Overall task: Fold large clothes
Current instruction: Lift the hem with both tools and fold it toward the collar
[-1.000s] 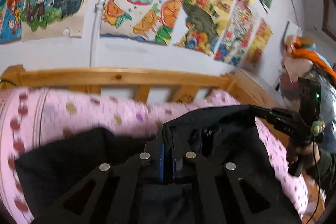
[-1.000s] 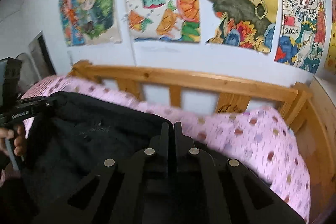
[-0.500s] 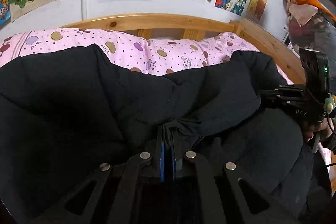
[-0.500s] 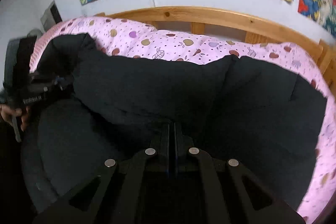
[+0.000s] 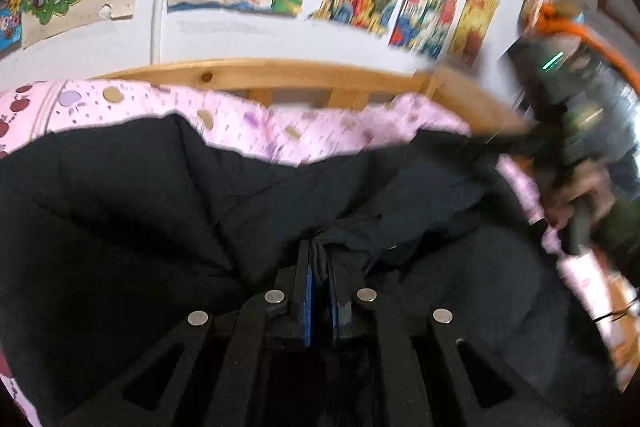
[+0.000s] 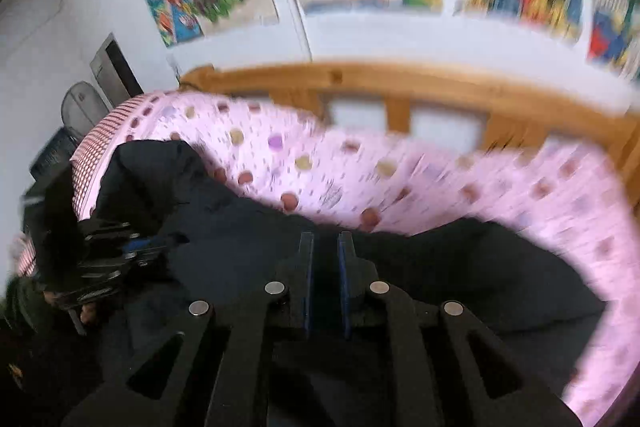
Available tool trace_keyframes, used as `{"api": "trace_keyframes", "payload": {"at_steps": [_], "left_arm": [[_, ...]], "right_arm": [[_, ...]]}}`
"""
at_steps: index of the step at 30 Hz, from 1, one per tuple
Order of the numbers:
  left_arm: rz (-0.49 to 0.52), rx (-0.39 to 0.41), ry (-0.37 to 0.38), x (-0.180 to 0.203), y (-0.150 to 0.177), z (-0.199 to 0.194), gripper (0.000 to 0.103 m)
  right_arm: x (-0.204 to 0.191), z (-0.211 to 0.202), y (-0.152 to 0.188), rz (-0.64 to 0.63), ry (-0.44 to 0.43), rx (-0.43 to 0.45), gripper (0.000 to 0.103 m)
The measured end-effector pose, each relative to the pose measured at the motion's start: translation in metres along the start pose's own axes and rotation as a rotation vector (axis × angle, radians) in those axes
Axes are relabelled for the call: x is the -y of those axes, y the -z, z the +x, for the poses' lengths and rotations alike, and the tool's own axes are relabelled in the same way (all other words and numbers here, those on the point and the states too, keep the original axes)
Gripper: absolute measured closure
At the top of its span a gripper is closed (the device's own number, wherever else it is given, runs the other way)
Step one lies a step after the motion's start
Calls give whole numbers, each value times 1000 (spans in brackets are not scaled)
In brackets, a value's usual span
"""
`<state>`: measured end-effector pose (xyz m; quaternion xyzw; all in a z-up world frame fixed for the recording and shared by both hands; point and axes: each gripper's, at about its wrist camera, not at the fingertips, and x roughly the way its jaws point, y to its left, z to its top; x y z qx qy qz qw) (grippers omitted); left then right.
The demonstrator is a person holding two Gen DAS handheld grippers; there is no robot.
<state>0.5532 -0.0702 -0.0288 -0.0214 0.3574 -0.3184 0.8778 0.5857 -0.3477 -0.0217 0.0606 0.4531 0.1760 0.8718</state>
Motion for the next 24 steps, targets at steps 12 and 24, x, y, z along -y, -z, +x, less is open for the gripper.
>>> {"api": "trace_keyframes", "payload": {"at_steps": [12, 24], "left_arm": [[-9, 150, 263, 15, -58, -3, 87], [282, -342, 38, 46, -27, 86, 94]], "right_arm": [[3, 8, 34, -149, -106, -97, 93], [-3, 23, 31, -347, -21, -324, 93]]}}
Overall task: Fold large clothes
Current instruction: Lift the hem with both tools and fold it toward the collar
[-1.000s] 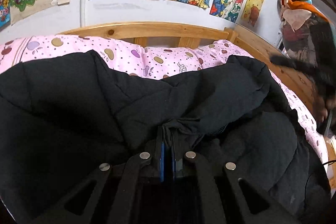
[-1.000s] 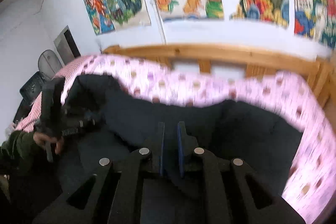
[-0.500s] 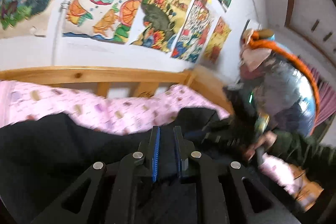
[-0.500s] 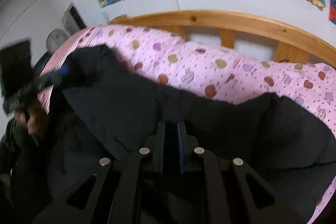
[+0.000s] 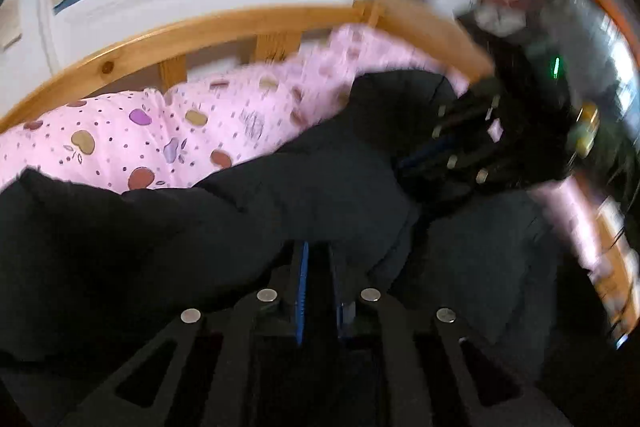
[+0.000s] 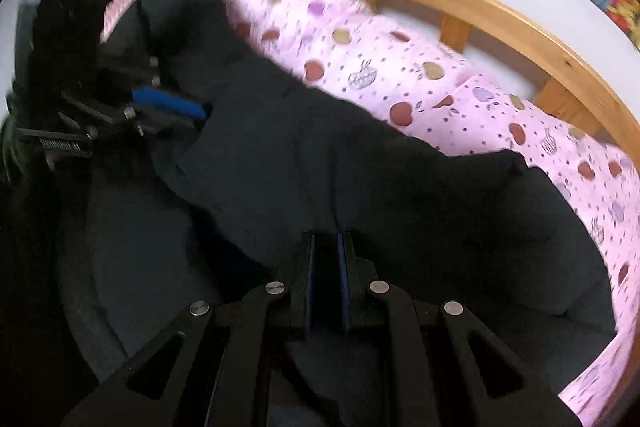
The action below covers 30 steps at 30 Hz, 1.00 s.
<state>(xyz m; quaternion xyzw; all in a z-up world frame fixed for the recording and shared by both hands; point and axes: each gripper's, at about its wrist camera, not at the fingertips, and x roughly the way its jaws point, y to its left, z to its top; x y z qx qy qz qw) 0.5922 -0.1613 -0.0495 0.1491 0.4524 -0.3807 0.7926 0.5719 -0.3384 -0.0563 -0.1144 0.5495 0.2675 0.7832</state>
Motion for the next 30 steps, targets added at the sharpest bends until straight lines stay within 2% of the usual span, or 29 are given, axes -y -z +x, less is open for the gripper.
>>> {"api": "trace_keyframes", "payload": {"at_steps": [2, 4, 7, 10, 13, 17, 20, 22, 23, 25, 26, 28, 29, 30], "left_arm": [[94, -59, -106, 8, -1, 24, 94], [102, -95, -154, 3, -4, 47, 94], [27, -102, -111, -18, -5, 62, 95], [-12, -100, -79, -26, -3, 66, 96], [17, -58, -90, -21, 0, 56, 96], [9, 23, -73, -20, 9, 27, 96], [6, 71, -104, -14, 13, 4, 96], [-8, 93, -132, -9, 12, -9, 95], [-20, 105, -141, -8, 11, -16, 93], [-42, 123, -134, -8, 9, -25, 83], [-55, 129, -122, -7, 9, -30, 73], [-89, 140, -97, -9, 11, -38, 65], [-100, 127, -87, -11, 10, -38, 60], [-114, 92, -96, -12, 11, -38, 60]], "right_arm": [[4, 19, -8, 8, -4, -43, 93], [11, 41, -14, 18, 2, -57, 94], [25, 65, -19, 58, -5, -46, 96], [37, 73, -13, 104, -49, 2, 97], [36, 71, -7, 107, -39, 39, 97], [28, 48, 3, 111, -27, 113, 94], [19, 27, 9, 109, 7, 163, 93], [13, 11, 13, 126, 32, 198, 89], [12, 5, 15, 135, 38, 214, 84], [11, -10, 18, 167, 42, 257, 73], [11, -19, 19, 189, 48, 288, 66], [14, -28, 19, 217, 39, 326, 64], [15, -33, 16, 246, 14, 350, 64], [16, -34, 13, 264, -13, 356, 64]]}}
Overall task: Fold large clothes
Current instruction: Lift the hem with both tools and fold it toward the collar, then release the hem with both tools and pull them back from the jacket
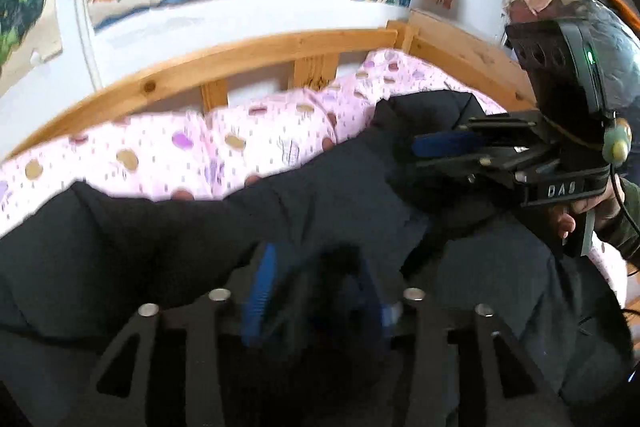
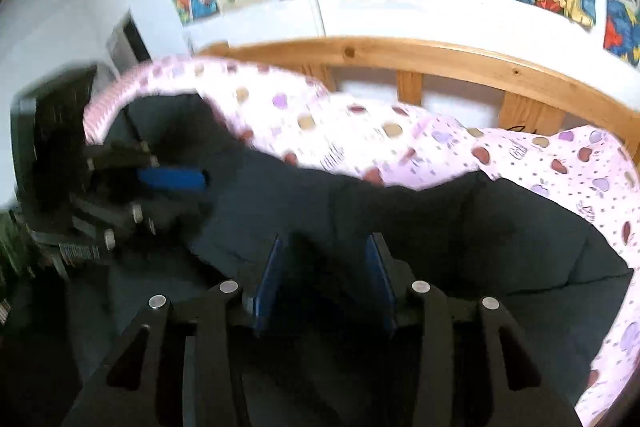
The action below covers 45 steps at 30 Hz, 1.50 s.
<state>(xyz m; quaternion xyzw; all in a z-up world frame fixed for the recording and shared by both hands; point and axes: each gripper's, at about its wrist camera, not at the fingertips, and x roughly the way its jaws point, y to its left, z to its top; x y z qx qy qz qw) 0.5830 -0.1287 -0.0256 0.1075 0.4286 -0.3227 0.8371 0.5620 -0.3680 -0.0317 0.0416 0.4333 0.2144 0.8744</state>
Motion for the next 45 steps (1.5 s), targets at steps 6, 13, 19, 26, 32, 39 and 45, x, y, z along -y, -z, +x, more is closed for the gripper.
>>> {"api": "trace_keyframes", "payload": {"at_steps": [6, 13, 19, 26, 32, 39, 45], "left_arm": [[18, -112, -139, 5, 14, 15, 60], [38, -61, -240, 34, 4, 17, 53], [-108, 87, -213, 27, 9, -34, 32], [-195, 232, -213, 43, 21, -106, 6], [-161, 347, -268, 76, 38, -174, 0], [-159, 380, -358, 108, 72, -229, 0], [-136, 435, -382, 137, 103, -277, 0]], "right_arm": [[-20, 44, 8, -13, 47, -150, 64], [-35, 38, 21, -21, 118, -127, 63], [-42, -15, 25, -17, 173, 9, 44], [-55, -86, 36, 44, 238, 172, 16], [-83, -142, 42, 53, 287, 256, 4], [-133, -204, 63, 3, 335, 293, 3], [-173, -243, 95, -57, 371, 306, 2]]}}
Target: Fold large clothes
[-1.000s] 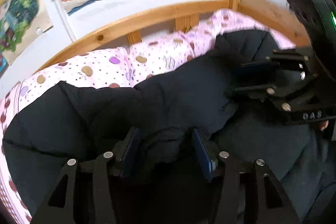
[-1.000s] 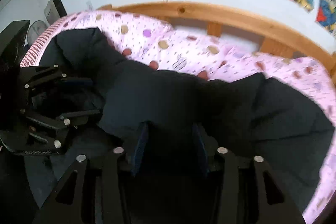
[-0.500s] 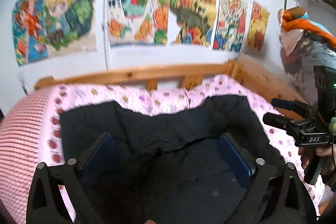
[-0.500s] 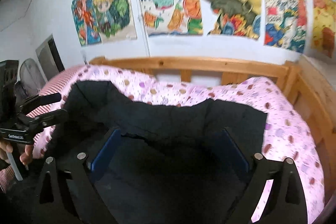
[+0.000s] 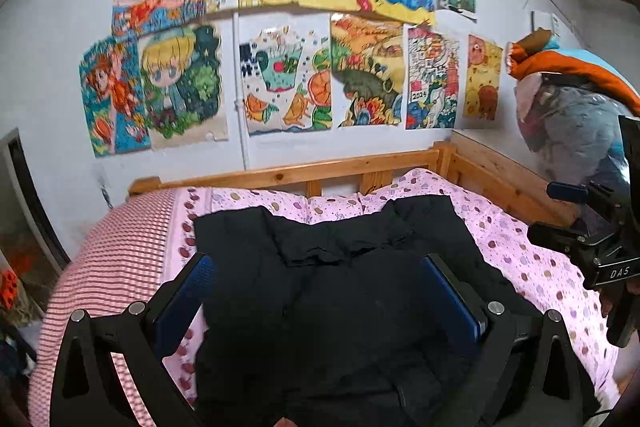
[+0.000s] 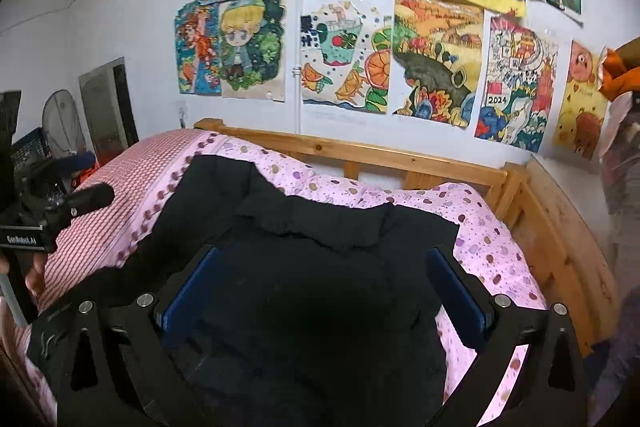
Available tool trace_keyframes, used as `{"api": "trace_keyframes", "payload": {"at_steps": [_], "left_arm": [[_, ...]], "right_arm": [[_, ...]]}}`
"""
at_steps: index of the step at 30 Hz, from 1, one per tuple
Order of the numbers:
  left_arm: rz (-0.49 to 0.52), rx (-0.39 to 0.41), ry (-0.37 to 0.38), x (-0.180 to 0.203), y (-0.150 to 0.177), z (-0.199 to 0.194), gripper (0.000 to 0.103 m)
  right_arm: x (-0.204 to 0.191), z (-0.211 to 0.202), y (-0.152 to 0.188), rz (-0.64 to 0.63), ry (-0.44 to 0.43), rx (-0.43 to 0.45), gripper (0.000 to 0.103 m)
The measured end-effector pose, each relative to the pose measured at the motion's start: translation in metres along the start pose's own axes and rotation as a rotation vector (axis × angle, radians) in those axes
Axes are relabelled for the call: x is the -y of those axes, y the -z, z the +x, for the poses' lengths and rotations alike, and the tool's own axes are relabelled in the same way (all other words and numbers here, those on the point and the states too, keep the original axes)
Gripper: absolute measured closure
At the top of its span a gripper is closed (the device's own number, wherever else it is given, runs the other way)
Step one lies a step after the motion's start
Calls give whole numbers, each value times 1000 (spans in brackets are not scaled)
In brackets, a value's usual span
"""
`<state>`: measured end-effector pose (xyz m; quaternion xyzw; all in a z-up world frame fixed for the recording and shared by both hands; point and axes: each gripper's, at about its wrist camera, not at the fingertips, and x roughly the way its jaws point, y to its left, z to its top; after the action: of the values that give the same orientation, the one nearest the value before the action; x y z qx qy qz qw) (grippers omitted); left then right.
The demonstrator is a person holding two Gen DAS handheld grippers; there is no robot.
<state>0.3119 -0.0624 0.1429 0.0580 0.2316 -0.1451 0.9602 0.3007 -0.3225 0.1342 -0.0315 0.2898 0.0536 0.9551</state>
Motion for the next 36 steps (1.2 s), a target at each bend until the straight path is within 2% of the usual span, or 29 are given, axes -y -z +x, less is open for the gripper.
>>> {"api": "trace_keyframes", "payload": {"at_steps": [4, 8, 14, 26, 30, 36], "left_arm": [[50, 23, -29, 13, 10, -36, 0], [55, 12, -6, 25, 26, -65, 0], [77, 12, 11, 42, 44, -100, 0], [39, 6, 39, 41, 76, -138, 0], [72, -1, 38, 44, 92, -148, 0], [135, -53, 97, 52, 133, -151, 0]], "right_arm": [[-10, -34, 10, 7, -24, 24, 2], [-20, -63, 19, -4, -39, 42, 2], [-31, -96, 38, -41, -2, 51, 2], [-32, -150, 82, -34, 8, -8, 2], [-39, -166, 98, -29, -1, -9, 2], [-53, -171, 132, -66, -9, -28, 2]]}}
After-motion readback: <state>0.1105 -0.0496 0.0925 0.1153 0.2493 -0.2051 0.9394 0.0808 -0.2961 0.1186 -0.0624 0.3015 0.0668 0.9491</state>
